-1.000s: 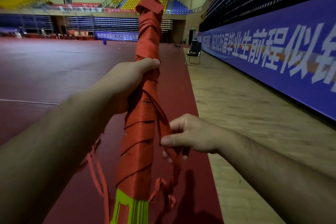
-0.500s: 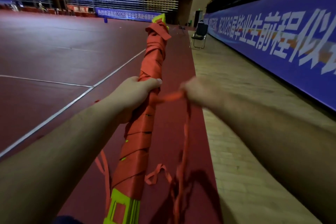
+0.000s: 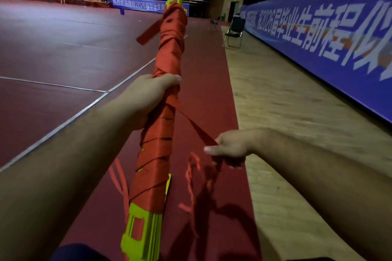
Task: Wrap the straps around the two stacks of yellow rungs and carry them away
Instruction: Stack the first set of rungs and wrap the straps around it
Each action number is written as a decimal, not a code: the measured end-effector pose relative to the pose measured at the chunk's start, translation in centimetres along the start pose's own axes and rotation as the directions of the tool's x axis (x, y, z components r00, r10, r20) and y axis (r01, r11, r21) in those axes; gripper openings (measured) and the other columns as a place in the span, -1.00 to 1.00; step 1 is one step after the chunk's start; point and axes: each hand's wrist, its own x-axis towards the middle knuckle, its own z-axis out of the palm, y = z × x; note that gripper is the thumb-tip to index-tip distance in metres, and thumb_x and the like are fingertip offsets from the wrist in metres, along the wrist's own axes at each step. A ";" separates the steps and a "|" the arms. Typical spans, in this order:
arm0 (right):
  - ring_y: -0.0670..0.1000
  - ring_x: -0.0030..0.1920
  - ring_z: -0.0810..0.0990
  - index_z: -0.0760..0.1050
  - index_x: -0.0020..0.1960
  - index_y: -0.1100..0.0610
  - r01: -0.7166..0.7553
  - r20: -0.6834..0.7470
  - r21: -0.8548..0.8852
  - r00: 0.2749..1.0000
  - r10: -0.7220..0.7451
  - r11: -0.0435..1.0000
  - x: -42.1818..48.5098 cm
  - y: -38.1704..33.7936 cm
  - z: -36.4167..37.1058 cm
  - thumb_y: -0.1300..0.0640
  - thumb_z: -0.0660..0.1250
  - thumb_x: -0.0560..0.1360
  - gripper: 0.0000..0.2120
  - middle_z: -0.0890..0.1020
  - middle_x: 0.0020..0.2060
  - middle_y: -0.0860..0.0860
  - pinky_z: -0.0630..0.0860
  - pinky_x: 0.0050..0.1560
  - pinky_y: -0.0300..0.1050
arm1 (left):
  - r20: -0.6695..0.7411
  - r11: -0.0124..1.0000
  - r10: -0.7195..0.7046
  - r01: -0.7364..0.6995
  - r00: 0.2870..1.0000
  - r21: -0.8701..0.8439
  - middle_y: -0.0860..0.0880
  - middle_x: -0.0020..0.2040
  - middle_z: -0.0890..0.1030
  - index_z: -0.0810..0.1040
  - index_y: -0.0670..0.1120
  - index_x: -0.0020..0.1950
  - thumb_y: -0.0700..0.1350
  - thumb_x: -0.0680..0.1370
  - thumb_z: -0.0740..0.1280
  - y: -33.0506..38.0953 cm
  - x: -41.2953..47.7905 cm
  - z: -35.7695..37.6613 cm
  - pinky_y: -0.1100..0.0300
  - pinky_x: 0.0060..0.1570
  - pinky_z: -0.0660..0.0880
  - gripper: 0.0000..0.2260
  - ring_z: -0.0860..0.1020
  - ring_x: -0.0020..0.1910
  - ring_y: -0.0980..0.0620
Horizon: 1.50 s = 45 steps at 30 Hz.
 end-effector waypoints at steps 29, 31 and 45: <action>0.09 0.01 0.63 0.58 0.07 -0.02 0.051 -0.477 -0.247 0.863 -0.167 0.968 1.8 5.2 3.1 0.09 0.15 0.37 -0.66 0.67 -0.04 -0.02 0.57 0.04 0.01 | 0.022 0.992 -0.068 0.070 0.997 -0.106 -0.06 -0.35 0.56 0.61 -0.09 -0.03 0.04 0.50 0.45 -6.0 0.6 0.3 0.22 -0.40 0.46 -0.78 0.51 -0.49 0.01; 0.07 -0.08 0.61 0.57 -0.14 0.04 0.164 -0.513 -0.180 0.826 -0.235 0.970 1.7 5.0 4.7 0.17 0.13 0.30 -0.73 0.64 -0.15 -0.04 0.55 -0.02 0.02 | 0.035 0.987 -0.094 0.097 0.995 -0.127 -0.07 -0.35 0.57 0.60 -0.10 -0.03 0.03 0.51 0.45 -7.3 0.6 0.3 0.23 -0.44 0.46 -0.79 0.52 -0.49 0.02; 0.03 -0.38 0.45 0.56 -0.24 0.02 0.330 -0.375 0.687 0.924 -0.073 0.647 2.8 6.0 10.0 -0.25 0.37 0.46 -0.66 0.52 -0.39 0.06 0.38 -0.26 -0.07 | 0.189 0.862 -0.312 0.361 0.931 -0.357 -0.09 -0.27 0.61 0.56 -0.12 0.04 -0.03 0.57 0.34 -17.8 2.2 0.6 0.20 -0.32 0.54 -0.83 0.59 -0.39 0.05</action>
